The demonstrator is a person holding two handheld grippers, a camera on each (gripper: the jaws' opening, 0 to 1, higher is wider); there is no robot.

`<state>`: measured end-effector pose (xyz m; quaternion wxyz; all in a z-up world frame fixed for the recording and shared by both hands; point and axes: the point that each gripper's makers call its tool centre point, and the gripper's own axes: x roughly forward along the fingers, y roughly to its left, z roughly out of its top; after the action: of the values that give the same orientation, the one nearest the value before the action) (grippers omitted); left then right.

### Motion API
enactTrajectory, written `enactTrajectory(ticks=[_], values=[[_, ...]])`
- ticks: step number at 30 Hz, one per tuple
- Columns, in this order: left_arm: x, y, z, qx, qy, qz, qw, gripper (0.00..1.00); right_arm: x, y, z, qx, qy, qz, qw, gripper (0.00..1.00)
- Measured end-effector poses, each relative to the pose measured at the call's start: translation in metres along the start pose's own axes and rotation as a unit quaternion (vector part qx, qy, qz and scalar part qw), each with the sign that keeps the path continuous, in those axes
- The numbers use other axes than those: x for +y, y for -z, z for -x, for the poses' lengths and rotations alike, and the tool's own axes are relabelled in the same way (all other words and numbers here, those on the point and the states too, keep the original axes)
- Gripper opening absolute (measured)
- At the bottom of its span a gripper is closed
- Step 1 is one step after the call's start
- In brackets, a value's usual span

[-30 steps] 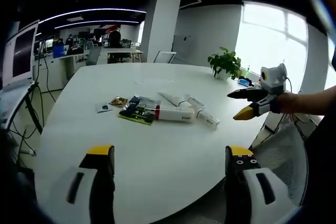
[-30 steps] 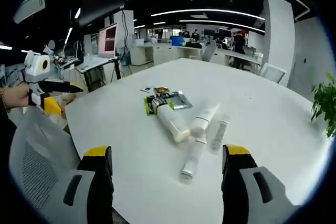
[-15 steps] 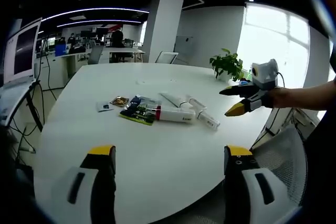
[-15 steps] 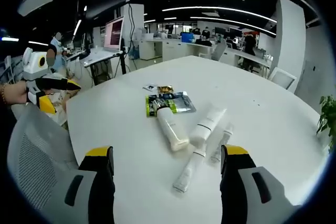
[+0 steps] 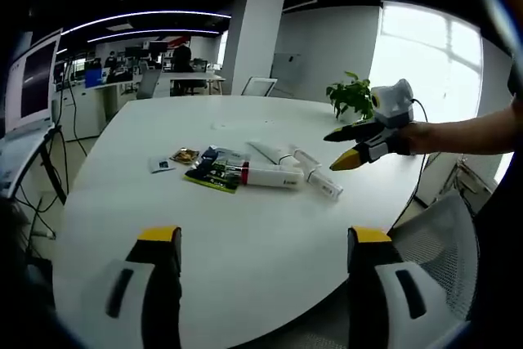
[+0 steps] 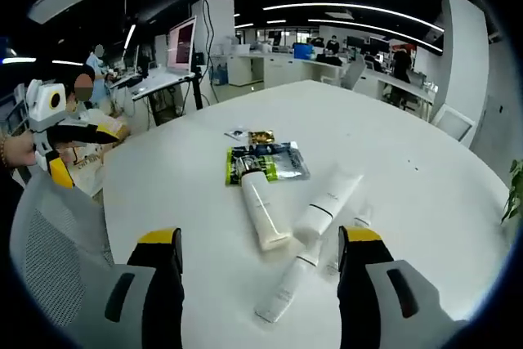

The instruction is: Arrange the skincare products in the storage area until every visible bottle or jar stands upright without overlapping.

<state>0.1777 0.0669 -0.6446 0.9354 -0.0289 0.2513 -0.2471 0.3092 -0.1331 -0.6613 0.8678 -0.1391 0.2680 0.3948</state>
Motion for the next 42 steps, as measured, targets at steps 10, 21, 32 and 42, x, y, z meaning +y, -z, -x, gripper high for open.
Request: enactTrajectory(ticks=[10,21,32,42], values=[[0.002,0.002,0.000,0.006,0.006,0.016,0.9998,0.75,-0.014,-0.013,-0.030,0.019,-0.014,0.016,0.9996,0.75],[0.002,0.004,-0.001,0.009,0.012,0.046,0.9989,0.75,-0.013,-0.014,-0.079,0.057,-0.048,0.039,0.9964,0.71],[0.001,0.005,-0.001,0.014,0.012,0.043,0.9989,0.75,0.008,0.009,-0.111,0.113,-0.075,0.041,0.9899,0.62],[0.004,0.003,0.000,0.004,0.002,0.058,0.9983,0.75,0.008,0.014,-0.127,0.139,-0.083,0.052,0.9855,0.55]])
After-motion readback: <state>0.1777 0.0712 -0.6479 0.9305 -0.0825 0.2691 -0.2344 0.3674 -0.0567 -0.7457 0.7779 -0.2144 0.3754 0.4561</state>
